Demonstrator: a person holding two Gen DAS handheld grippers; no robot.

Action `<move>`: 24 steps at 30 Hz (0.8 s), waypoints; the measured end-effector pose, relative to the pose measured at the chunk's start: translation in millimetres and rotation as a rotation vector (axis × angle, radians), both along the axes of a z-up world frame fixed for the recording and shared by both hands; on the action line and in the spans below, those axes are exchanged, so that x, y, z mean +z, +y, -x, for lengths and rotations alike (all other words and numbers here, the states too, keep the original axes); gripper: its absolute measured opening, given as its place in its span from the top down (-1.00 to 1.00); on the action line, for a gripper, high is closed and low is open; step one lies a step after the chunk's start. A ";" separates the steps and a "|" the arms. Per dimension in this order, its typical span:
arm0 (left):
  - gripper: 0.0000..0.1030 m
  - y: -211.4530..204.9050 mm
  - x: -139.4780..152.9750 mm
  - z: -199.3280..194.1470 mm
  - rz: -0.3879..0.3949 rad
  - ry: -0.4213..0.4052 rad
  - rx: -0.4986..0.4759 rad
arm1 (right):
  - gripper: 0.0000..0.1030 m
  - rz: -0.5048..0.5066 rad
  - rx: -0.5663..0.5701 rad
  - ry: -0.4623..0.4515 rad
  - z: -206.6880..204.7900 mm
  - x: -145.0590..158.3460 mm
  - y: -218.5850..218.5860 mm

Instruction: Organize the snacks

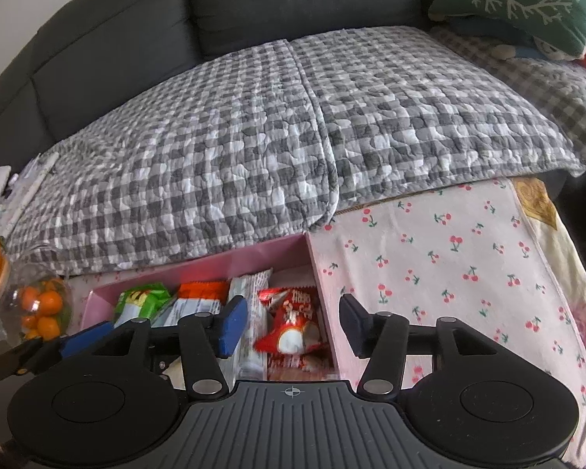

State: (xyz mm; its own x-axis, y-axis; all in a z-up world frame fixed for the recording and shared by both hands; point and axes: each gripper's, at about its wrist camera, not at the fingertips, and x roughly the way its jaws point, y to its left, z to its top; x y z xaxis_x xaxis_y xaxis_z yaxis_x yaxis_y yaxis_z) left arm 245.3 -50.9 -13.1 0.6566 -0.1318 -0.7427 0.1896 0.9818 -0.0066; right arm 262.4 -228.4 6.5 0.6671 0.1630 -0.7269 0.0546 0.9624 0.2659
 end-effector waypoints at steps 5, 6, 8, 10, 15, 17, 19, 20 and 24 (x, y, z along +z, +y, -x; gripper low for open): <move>-0.48 5.4 9.7 16.8 0.006 0.006 0.012 | -0.30 0.006 0.008 -0.008 23.6 9.5 1.7; -0.54 6.6 12.1 20.7 0.005 0.005 0.014 | -0.30 0.012 0.011 -0.008 28.6 11.0 2.7; -0.61 9.0 17.0 29.8 0.001 0.003 0.016 | -0.31 0.017 0.016 -0.005 38.1 13.9 4.2; -0.67 11.5 21.1 39.4 -0.001 0.003 0.018 | -0.38 0.020 0.018 -0.006 48.1 17.7 5.3; -0.78 14.7 27.3 54.9 -0.008 0.007 0.025 | -0.46 0.034 0.021 -0.015 70.2 26.2 7.2; -0.85 17.4 29.3 62.2 -0.005 0.007 0.028 | -0.52 0.037 0.022 -0.013 77.4 27.5 7.0; -0.92 19.7 29.6 68.1 -0.004 0.010 0.029 | -0.56 0.038 0.016 -0.012 85.7 27.8 5.3; -0.93 20.9 29.5 71.5 -0.005 0.013 0.030 | -0.57 0.038 0.013 -0.010 89.0 27.4 4.1; -0.97 25.9 25.9 85.5 -0.014 0.028 0.044 | -0.61 0.040 0.001 0.005 105.5 24.2 -1.1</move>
